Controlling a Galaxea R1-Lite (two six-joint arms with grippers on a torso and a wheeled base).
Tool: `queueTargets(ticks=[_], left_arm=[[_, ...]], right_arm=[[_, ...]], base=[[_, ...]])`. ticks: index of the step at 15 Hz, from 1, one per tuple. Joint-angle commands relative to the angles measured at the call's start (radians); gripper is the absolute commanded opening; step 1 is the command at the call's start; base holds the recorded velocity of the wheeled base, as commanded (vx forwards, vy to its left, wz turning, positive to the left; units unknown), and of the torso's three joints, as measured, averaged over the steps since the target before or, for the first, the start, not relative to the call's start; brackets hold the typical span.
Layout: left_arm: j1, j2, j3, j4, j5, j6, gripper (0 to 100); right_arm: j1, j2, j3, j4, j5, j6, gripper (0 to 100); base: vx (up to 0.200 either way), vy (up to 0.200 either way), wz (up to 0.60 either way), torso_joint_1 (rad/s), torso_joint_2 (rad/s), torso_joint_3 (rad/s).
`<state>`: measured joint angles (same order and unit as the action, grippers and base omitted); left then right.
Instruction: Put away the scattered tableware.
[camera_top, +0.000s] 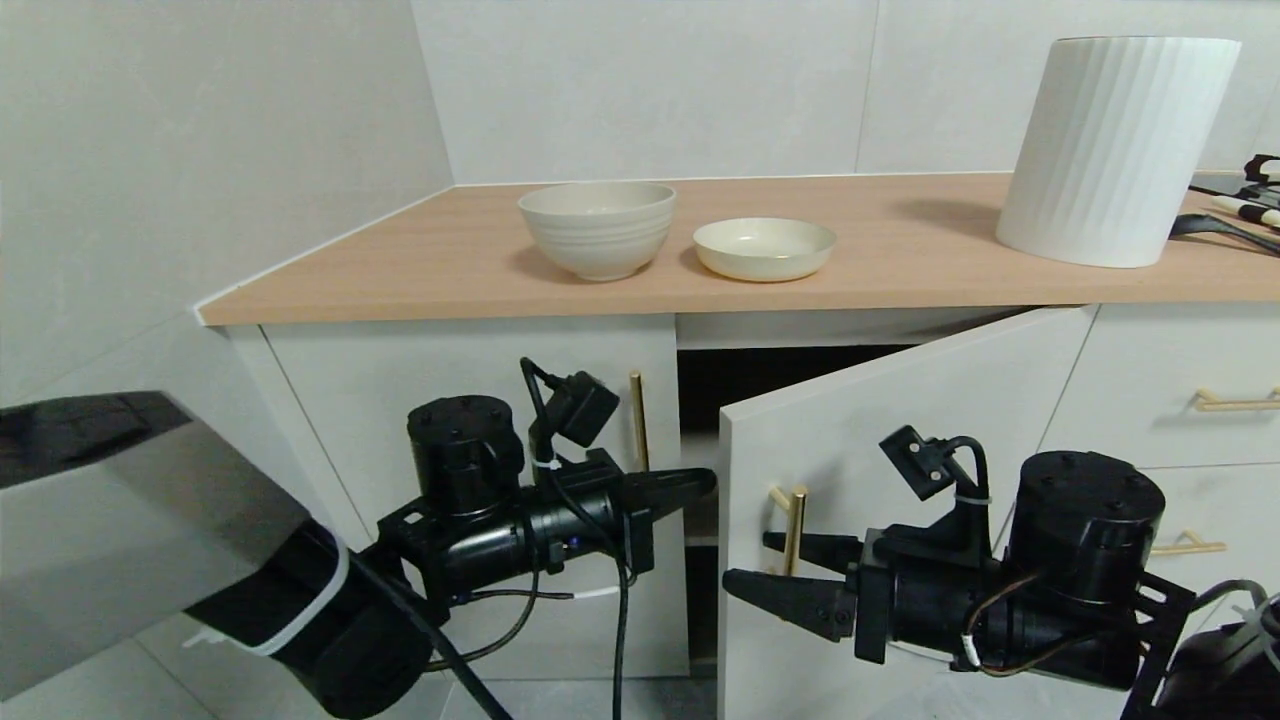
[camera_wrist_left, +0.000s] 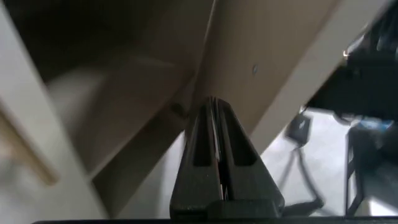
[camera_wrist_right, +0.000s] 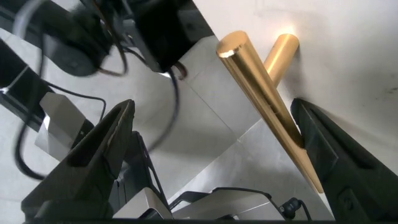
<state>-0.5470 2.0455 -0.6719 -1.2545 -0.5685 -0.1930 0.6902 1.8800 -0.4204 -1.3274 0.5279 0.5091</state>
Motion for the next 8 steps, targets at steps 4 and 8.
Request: queueTargets(ticks=[4,8], left_arm=[[-0.068,0.117,-0.029,-0.105,0.082,-0.039,0],[-0.080,0.143,-0.055,-0.141,0.113,-0.039,0]], right_arm=[[0.006,0.008,0.003,-0.001,-0.002,-0.001,100],[0.002,0.007,0.008,0.001,-0.008,-0.006,100]], base=[[0.000,0.000,0.00,0.000,0.00,0.000],[0.000,0.000,0.00,0.000,0.00,0.000]])
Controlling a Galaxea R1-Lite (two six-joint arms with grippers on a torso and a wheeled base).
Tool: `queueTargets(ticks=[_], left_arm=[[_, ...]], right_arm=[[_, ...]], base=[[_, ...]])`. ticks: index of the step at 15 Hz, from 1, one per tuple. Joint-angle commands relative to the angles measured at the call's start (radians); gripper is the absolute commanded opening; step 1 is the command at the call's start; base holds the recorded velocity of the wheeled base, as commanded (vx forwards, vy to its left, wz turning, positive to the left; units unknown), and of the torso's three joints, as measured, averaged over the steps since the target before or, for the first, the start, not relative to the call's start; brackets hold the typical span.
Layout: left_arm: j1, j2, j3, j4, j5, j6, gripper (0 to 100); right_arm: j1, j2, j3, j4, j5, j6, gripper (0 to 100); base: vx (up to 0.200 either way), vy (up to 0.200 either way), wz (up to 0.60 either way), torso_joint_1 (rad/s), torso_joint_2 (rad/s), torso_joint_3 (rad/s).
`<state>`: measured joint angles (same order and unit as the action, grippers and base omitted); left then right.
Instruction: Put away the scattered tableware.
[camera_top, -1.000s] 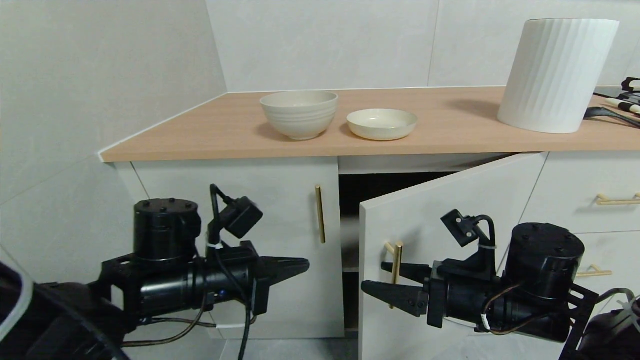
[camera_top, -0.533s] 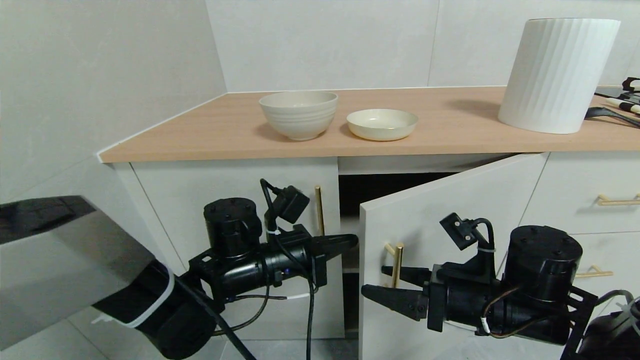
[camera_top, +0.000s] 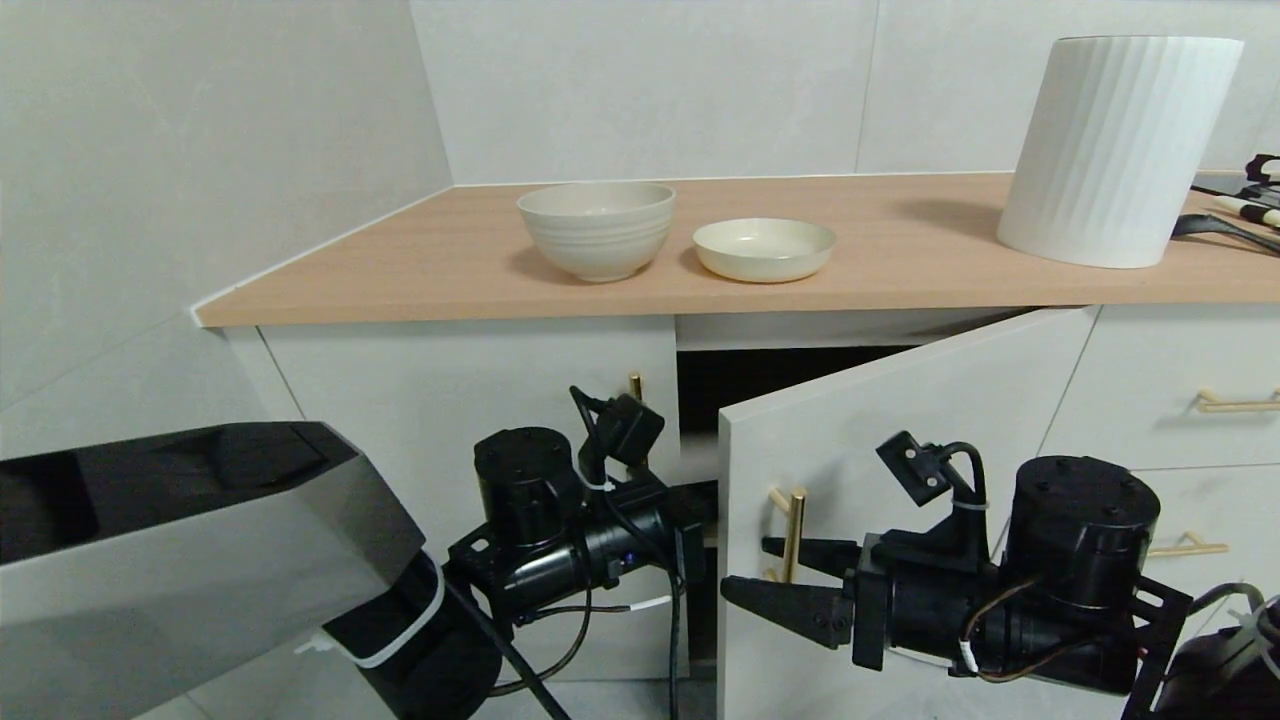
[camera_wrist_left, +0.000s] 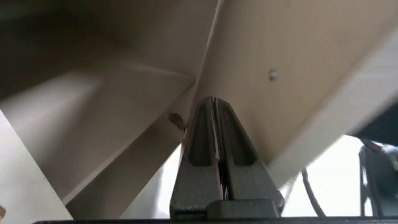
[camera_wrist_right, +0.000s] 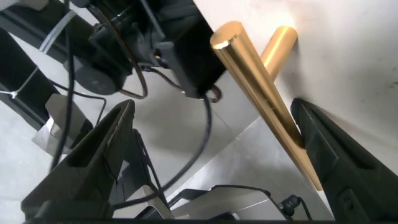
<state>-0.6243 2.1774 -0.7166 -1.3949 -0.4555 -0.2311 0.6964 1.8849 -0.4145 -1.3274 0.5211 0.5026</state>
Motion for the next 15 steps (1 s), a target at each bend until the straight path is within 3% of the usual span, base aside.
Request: queueTargets(ticks=[1,5,10,11,13,15], left_arm=[[-0.003,0.013,-0.018,-0.001,0.011,-0.001,0],[-0.006,0.015,-0.026,-0.001,0.014,-0.001,0],[-0.011,0.010,-0.034,-0.001,0.012,-0.001,0],[-0.012,0.005,-0.034,-0.001,0.012,-0.001,0],[-0.014,-0.011,-0.032,-0.003,0.014,-0.002,0],[-0.014,-0.056,-0.034,0.010,0.008,-0.004,0]], right_arm=[[-0.009,0.002,0.002,0.001,-0.006,-0.007,100],[-0.057,0.010,0.036,0.001,-0.067,-0.130,100],[-0.140,-0.127,0.200,0.004,-0.098,-0.220,100],[-0.138,-0.138,0.235,0.008,-0.191,-0.286,100],[-0.097,-0.184,0.283,0.031,-0.515,-0.346,100],[-0.078,-0.313,0.289,0.129,-0.581,-0.348,100]], base=[[0.000,0.000,0.00,0.000,0.00,0.000],[0.000,0.000,0.00,0.000,0.00,0.000],[0.000,0.000,0.00,0.000,0.00,0.000],[0.000,0.000,0.00,0.000,0.00,0.000],[0.000,0.000,0.00,0.000,0.00,0.000],[0.000,0.000,0.00,0.000,0.00,0.000]])
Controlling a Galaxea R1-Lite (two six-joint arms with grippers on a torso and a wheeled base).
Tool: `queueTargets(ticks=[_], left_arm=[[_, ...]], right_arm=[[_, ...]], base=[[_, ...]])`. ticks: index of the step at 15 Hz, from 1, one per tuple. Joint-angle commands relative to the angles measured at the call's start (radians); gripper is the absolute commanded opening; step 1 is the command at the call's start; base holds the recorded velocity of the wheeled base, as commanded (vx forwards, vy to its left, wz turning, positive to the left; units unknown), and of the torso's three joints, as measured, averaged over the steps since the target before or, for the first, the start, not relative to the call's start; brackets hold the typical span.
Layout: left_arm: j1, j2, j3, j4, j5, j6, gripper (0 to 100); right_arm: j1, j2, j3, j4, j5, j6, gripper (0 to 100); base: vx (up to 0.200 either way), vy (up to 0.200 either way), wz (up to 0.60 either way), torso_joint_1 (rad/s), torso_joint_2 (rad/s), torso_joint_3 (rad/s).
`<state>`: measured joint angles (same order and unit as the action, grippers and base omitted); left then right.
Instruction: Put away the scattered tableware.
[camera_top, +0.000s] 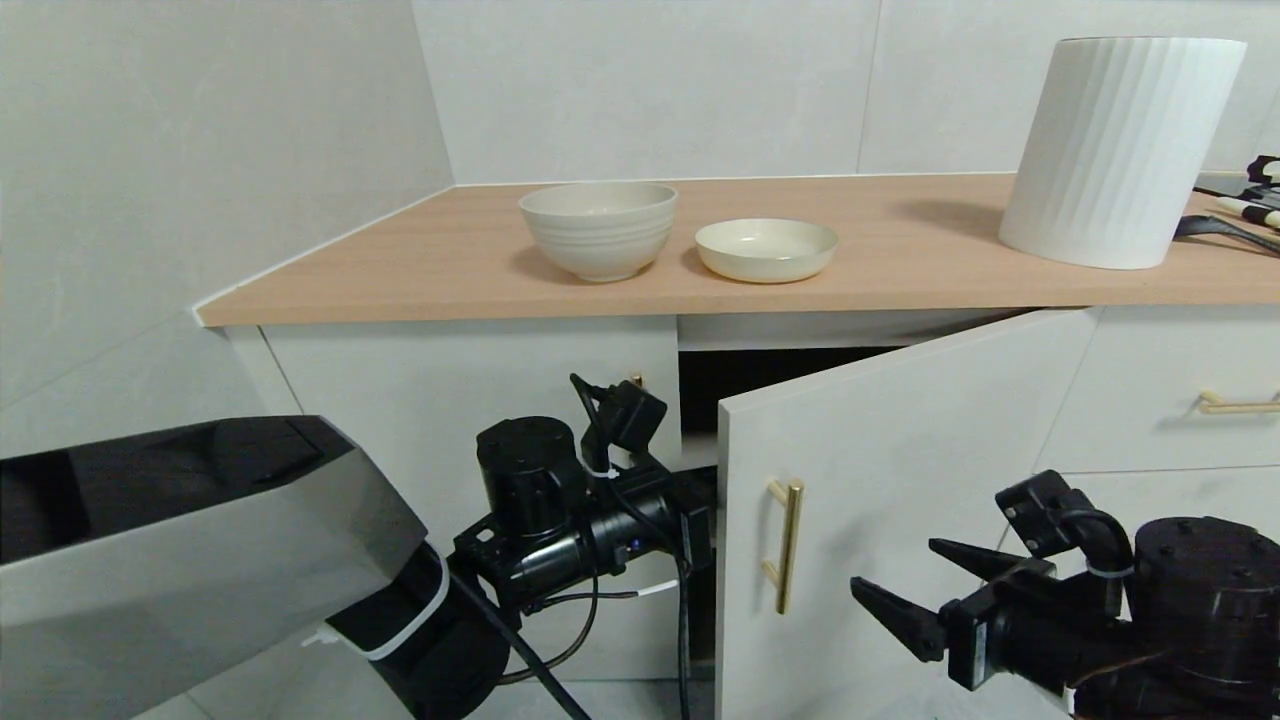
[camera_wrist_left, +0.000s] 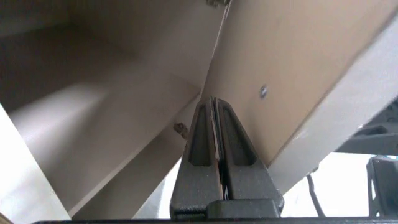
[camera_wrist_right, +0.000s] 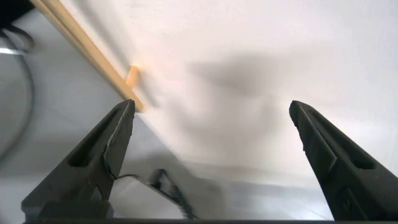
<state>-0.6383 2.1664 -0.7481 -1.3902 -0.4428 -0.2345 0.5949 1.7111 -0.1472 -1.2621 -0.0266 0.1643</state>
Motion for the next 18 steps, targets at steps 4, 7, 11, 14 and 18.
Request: queueTargets(ticks=[4,7,11,14,18], left_arm=[[-0.026,-0.120,-0.022,0.201,-0.019,0.001,0],[-0.041,-0.065,-0.024,0.158,-0.028,0.001,0],[-0.063,-0.062,-0.017,0.149,-0.024,0.001,0],[-0.069,-0.068,-0.014,0.148,-0.024,0.001,0],[-0.080,-0.065,-0.013,0.148,-0.024,0.001,0]], right_arm=[[0.026,-0.475,-0.166,0.736,-0.026,0.003,100],[0.025,-0.600,-0.288,1.037,0.108,0.093,100],[0.026,-0.597,-0.282,1.040,0.109,0.087,100],[0.026,-0.558,-0.270,1.038,0.091,0.074,100],[0.026,-0.541,-0.270,1.037,0.050,0.072,100]], base=[[0.000,0.000,0.00,0.000,0.00,0.000],[0.000,0.000,0.00,0.000,0.00,0.000],[0.000,0.000,0.00,0.000,0.00,0.000],[-0.200,0.000,0.00,0.002,0.00,0.002],[-0.150,0.000,0.00,0.003,0.00,0.005]])
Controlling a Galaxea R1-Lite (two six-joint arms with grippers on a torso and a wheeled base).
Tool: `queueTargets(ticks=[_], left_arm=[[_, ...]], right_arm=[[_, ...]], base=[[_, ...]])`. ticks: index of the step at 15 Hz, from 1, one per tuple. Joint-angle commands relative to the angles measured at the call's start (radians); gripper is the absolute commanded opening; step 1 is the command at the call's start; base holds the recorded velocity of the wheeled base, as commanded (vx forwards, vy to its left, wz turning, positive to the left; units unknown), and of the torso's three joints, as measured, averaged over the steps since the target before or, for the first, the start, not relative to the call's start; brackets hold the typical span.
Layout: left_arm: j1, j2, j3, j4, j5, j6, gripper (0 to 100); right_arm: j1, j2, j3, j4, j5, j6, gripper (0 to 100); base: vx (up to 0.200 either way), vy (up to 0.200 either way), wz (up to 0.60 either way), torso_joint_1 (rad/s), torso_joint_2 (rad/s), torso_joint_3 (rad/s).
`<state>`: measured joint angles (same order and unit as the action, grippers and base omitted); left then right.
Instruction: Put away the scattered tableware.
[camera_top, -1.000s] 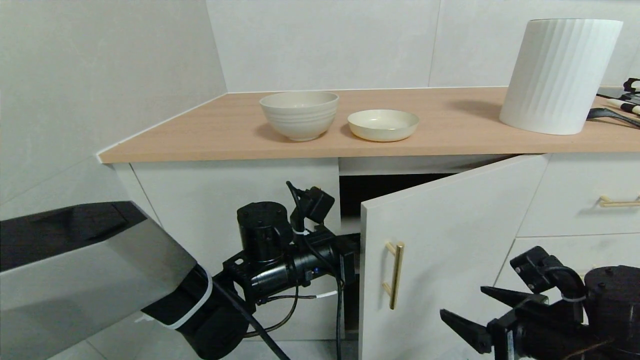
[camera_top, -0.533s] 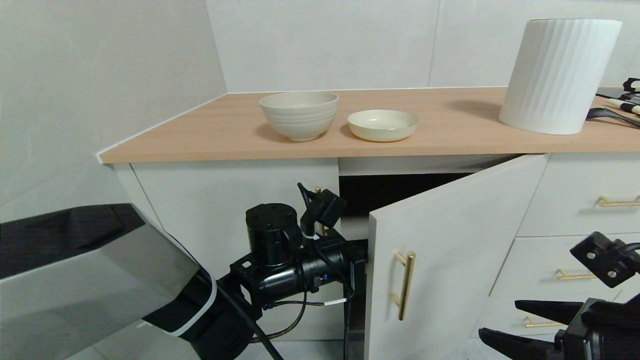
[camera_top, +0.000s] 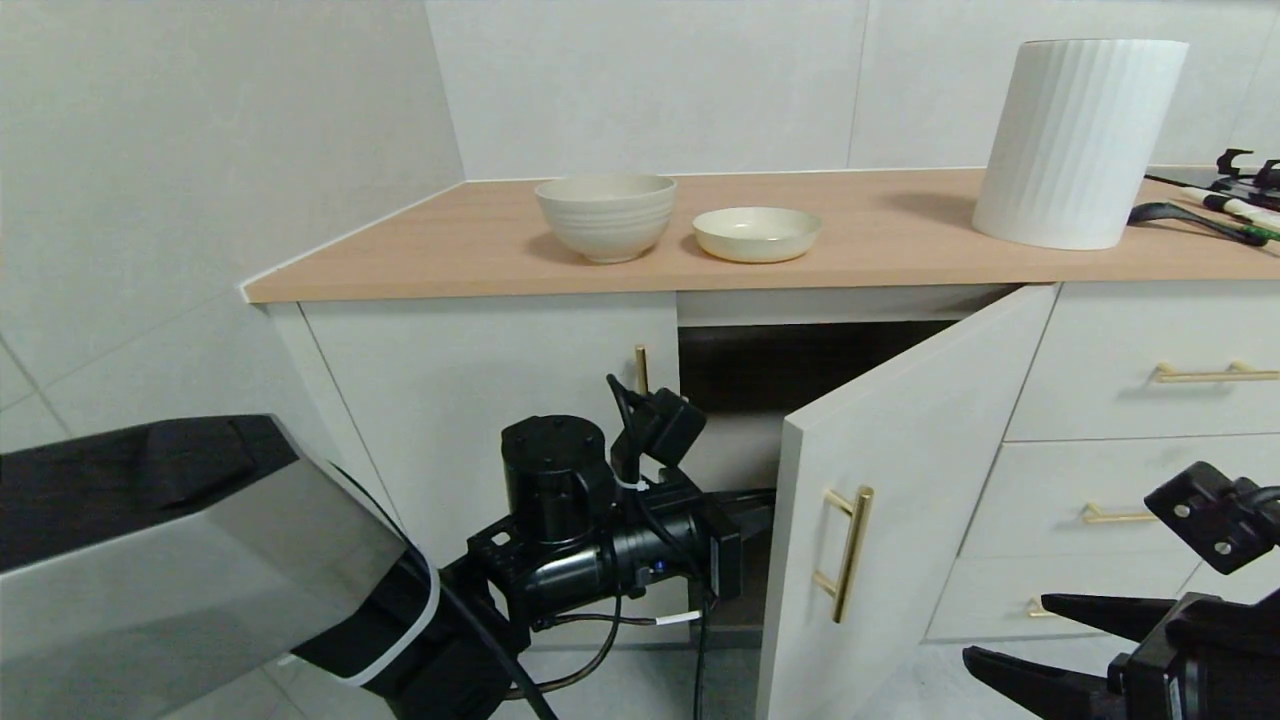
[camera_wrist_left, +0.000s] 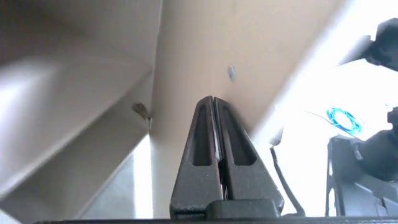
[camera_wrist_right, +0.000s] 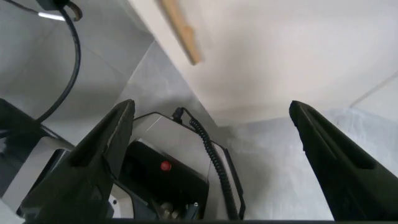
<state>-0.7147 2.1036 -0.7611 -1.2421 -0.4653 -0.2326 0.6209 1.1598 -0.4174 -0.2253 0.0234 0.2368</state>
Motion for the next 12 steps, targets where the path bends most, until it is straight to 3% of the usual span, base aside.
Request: queueTargets(ticks=[1,10,12], left_arm=[[-0.005,0.003,-0.004,-0.002,-0.001,-0.001,0],[-0.005,0.098,-0.136,0.006,0.017,-0.005,0],[-0.006,0.107,-0.152,0.006,0.017,-0.007,0]], right_arm=[[0.000,0.009,0.000,0.000,0.000,-0.001,100],[0.000,0.017,0.005,0.000,0.000,-0.001,100],[0.000,0.017,0.005,0.000,0.000,-0.002,100]], base=[[0.000,0.000,0.00,0.000,0.00,0.000],[0.000,0.000,0.00,0.000,0.00,0.000],[-0.200,0.000,0.00,0.010,0.00,0.000]])
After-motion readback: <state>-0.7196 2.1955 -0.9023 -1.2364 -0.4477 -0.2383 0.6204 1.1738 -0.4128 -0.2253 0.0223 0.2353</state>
